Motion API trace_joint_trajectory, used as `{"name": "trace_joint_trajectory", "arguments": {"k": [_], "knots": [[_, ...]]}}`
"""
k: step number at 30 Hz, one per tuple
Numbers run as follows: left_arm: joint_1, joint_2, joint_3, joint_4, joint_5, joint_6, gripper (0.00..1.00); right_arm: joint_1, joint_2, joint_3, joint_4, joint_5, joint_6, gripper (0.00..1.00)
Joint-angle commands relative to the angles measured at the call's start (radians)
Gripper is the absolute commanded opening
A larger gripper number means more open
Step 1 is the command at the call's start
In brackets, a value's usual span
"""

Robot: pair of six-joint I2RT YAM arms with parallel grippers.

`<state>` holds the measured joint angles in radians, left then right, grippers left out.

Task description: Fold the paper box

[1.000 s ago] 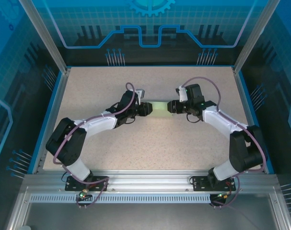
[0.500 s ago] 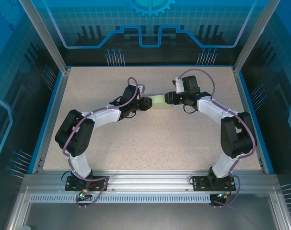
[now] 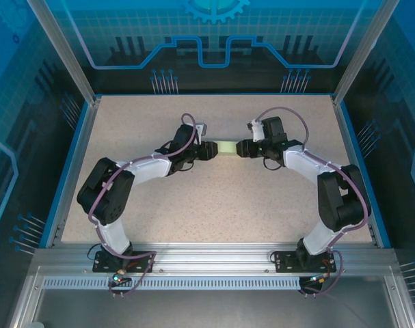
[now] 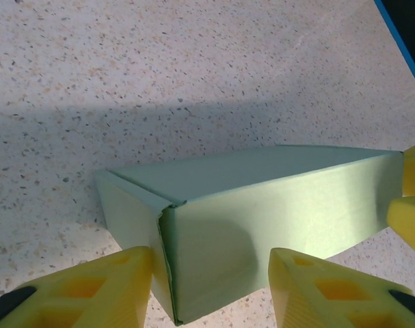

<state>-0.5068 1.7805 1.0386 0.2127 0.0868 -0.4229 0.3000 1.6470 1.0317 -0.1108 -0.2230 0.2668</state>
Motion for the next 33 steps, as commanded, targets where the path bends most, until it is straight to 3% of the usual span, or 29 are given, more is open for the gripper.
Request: {"name": "trace_joint_trajectory", "arguments": {"k": [1,21,33], "knots": [[-0.033,-0.04,-0.04,0.059,0.103,-0.028,0.5,0.033,-0.031,-0.044,0.026,-0.09,0.014,0.51],[-0.039,0.013,-0.107,0.095,0.087,-0.043,0.56,0.031,0.01,-0.128,-0.015,-0.006,-0.004,0.53],[-0.035,-0.018,-0.111,0.024,0.012,-0.004,0.66,0.024,-0.081,-0.079,-0.164,0.131,-0.071,0.55]]}}
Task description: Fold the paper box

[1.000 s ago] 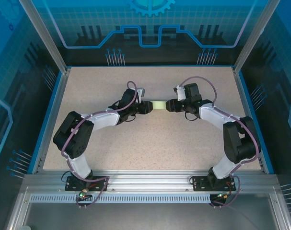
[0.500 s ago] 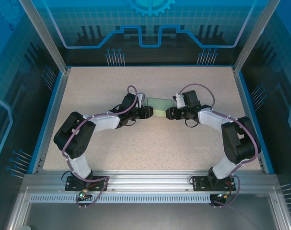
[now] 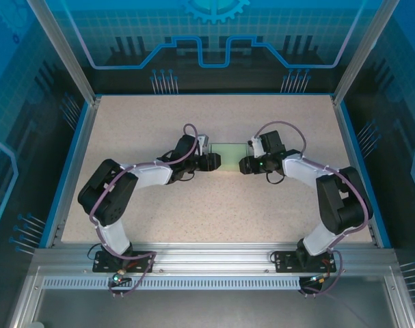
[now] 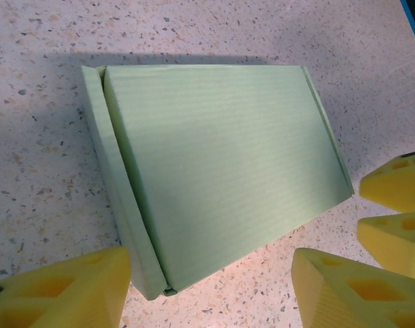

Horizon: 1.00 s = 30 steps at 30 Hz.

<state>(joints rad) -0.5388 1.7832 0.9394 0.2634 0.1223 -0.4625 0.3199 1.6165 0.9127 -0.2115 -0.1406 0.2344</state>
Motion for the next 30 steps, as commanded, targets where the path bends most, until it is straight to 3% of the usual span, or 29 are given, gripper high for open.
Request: {"name": "trace_joint_trajectory", "arguments": {"k": [1,9,16,23,27,30], "knots": [[0.0,-0.026,-0.013,-0.03,-0.027,0.04,0.66,0.003,-0.06,0.043,-0.073,0.06,-0.044,0.56],[0.008,-0.133,-0.028,-0.084,-0.114,0.115,0.68,0.011,-0.208,0.075,-0.155,0.19,-0.119,0.56],[0.019,-0.294,-0.077,-0.122,-0.275,0.236,0.75,0.01,-0.375,0.09,-0.193,0.34,-0.173,0.6],[0.039,-0.457,-0.168,-0.089,-0.466,0.343,0.9,-0.025,-0.485,0.07,-0.197,0.479,-0.186,0.82],[0.068,-0.524,-0.224,-0.053,-0.526,0.379,0.98,-0.065,-0.525,0.03,-0.172,0.534,-0.145,0.92],[0.101,-0.56,-0.263,-0.03,-0.547,0.394,0.99,-0.101,-0.55,-0.016,-0.136,0.56,-0.108,1.0]]}}
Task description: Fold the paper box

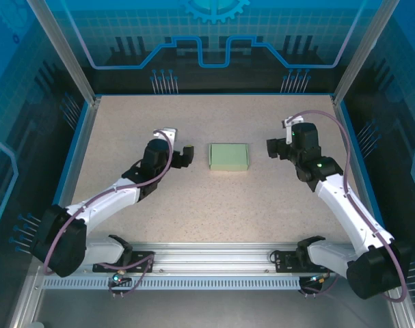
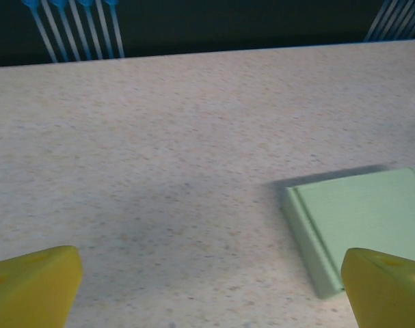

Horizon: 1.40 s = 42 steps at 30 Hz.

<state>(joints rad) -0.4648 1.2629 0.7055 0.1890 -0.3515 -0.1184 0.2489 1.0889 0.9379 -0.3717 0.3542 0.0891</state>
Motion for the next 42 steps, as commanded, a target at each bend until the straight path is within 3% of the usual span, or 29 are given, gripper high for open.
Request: {"name": "trace_joint_trajectory", "arguments": {"k": [1,12,22,26,30,37,42], "knots": [[0.043,-0.049,-0.042,0.051,-0.077,0.051,0.99,-0.043,-0.031,-0.053,0.039,0.069,0.046,1.0],[0.19,-0.02,-0.137,0.15,-0.075,0.063,0.99,-0.103,0.026,-0.222,0.215,0.046,0.028,1.0],[0.312,0.047,-0.22,0.294,0.022,0.095,0.99,-0.105,0.146,-0.377,0.554,0.041,-0.023,1.0],[0.37,0.132,-0.261,0.441,0.122,0.103,0.99,-0.106,0.195,-0.404,0.636,0.049,-0.064,1.0],[0.379,0.154,-0.251,0.462,0.135,0.139,0.99,-0.107,0.238,-0.417,0.729,0.046,-0.074,1.0],[0.455,0.293,-0.334,0.762,0.231,0.108,0.99,-0.113,0.28,-0.469,0.925,-0.005,-0.108,1.0],[0.463,0.288,-0.327,0.74,0.261,0.11,0.99,-0.145,0.274,-0.481,0.949,-0.101,-0.091,1.0]]}}
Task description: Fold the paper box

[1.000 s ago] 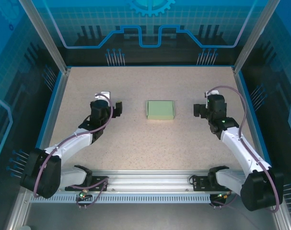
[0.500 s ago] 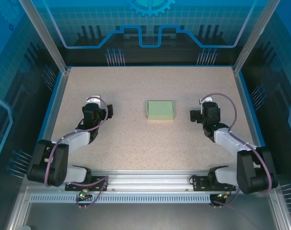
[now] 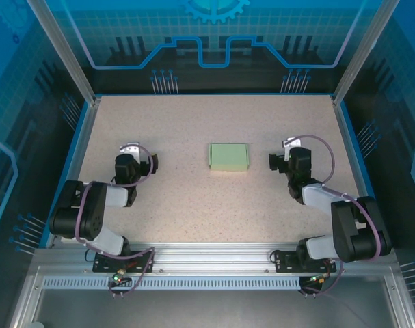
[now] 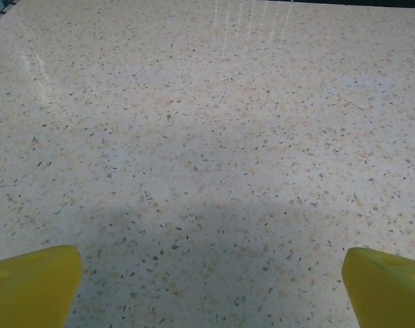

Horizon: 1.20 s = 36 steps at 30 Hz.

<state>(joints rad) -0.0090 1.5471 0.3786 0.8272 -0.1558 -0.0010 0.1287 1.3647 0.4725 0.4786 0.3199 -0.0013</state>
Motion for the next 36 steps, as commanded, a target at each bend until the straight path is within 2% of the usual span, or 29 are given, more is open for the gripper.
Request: {"name": "trace_joint_trajectory", "arguments": {"k": [1,5,9,36], "knots": [[0.006,0.0,0.004,0.084,0.074,-0.007,0.99,-0.033,0.0,-0.032,0.14,-0.094,0.005,1.0],[0.008,0.001,0.004,0.089,0.08,-0.005,0.99,-0.046,0.077,-0.08,0.298,-0.154,0.014,0.99],[0.009,0.001,0.004,0.087,0.085,-0.005,0.99,-0.049,0.141,-0.052,0.304,-0.184,-0.002,0.99],[0.009,0.001,0.003,0.089,0.082,-0.004,0.99,-0.056,0.138,-0.046,0.285,-0.194,0.003,1.0]]}}
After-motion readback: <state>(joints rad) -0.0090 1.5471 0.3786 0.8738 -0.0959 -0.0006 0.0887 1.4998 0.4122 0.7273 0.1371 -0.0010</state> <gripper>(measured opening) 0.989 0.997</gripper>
